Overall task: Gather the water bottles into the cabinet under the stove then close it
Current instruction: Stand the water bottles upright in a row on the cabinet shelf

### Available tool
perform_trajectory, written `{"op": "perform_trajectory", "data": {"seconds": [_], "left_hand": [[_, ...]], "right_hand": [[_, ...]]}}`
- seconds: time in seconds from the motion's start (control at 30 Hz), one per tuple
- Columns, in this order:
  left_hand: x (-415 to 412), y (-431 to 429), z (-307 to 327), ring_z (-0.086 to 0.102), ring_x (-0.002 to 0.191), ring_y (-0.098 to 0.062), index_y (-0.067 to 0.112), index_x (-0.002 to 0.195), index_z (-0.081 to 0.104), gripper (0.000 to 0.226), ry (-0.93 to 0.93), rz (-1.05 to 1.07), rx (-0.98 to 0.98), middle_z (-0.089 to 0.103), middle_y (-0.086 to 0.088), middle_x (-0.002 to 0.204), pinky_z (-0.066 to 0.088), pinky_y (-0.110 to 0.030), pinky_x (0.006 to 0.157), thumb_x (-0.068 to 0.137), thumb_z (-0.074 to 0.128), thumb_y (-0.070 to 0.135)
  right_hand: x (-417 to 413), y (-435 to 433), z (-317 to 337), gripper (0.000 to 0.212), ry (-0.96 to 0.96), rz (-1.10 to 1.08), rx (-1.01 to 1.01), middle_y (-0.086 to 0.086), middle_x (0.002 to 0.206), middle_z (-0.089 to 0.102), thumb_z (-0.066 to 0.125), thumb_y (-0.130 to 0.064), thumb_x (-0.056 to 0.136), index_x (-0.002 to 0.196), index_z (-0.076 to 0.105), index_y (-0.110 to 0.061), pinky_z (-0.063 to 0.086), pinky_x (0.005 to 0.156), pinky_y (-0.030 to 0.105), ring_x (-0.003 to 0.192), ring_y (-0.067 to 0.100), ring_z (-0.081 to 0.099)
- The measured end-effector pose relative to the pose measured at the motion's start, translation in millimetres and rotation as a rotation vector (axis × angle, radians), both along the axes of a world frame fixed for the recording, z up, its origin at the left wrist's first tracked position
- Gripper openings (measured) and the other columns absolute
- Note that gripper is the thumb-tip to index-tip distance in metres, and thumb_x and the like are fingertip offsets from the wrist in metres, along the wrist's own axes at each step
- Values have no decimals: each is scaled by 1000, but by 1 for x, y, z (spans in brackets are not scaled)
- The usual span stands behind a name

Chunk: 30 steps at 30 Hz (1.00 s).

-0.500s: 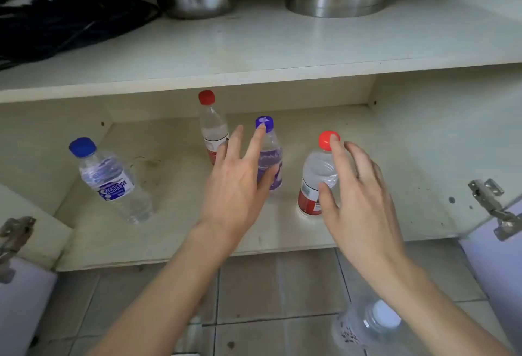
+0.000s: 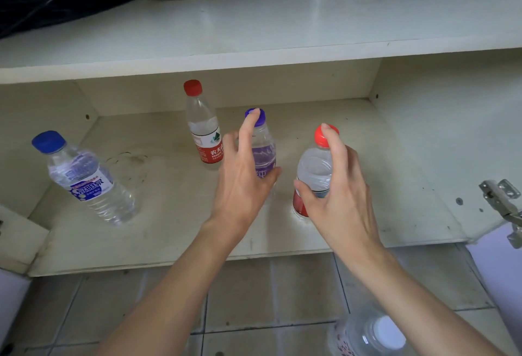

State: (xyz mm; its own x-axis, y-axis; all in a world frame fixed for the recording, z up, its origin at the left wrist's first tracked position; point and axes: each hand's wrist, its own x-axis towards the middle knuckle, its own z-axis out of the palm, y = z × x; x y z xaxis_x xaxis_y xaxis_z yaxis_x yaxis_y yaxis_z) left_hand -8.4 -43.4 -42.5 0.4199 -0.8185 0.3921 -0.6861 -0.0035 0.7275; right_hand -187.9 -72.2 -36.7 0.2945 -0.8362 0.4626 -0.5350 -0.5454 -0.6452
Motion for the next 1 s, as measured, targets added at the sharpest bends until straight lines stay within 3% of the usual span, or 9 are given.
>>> {"op": "perform_trajectory", "data": {"seconds": [0.07,0.17,0.33,0.53,0.63,0.83,0.97,1.0], "left_hand": [[0,-3,0,38,109,38,32,168,32,113,25,-4,-20,46,2,144,36,6,88,80,95,1],[-4,-3,4,42,107,40,25,163,41,102,91,-5,-44,51,-5,145,39,8,77,80,88,-12],[-1,-9,5,55,104,28,32,161,42,101,124,-10,-46,57,0,136,45,2,70,82,86,-11],[-2,-17,7,64,102,16,38,157,45,101,128,-44,-49,60,4,135,48,-2,71,80,87,-11],[-6,-22,8,63,103,16,37,156,46,100,157,-69,-59,59,5,135,49,-3,69,80,87,-12],[-23,-43,4,57,111,18,42,152,44,102,170,-90,-85,55,11,138,46,-2,80,77,86,-12],[-40,-64,4,62,116,5,44,153,42,103,184,-151,-94,56,11,143,55,-19,93,76,87,-8],[-44,-70,4,62,115,7,41,155,43,103,186,-169,-93,56,9,144,55,-17,92,76,87,-9]], "right_hand": [[0,-4,-3,109,7,-1,1,-4,147,51,89,-13,85,163,20,-43,54,87,38,118,15,53],[1,-10,-5,113,-2,9,3,-5,145,52,90,-8,82,161,19,-47,54,87,38,114,14,54],[8,-22,-5,110,-35,42,-20,-10,141,55,88,-1,79,158,26,-46,40,82,19,110,8,53],[9,-37,-5,106,-82,68,4,-17,140,54,86,0,79,154,29,-49,37,86,13,114,5,53],[4,-44,-8,104,-112,55,-3,-15,141,55,86,2,79,154,31,-46,40,86,15,115,6,54],[-9,-60,-10,106,-84,54,-14,-8,143,54,85,3,80,154,28,-45,45,90,23,118,13,55],[-28,-81,-8,103,-55,-6,-30,-5,144,53,85,1,81,155,26,-43,49,91,31,116,16,54],[-34,-88,-7,103,-48,-31,-29,-5,144,53,85,0,82,155,26,-43,51,93,34,116,16,54]]}}
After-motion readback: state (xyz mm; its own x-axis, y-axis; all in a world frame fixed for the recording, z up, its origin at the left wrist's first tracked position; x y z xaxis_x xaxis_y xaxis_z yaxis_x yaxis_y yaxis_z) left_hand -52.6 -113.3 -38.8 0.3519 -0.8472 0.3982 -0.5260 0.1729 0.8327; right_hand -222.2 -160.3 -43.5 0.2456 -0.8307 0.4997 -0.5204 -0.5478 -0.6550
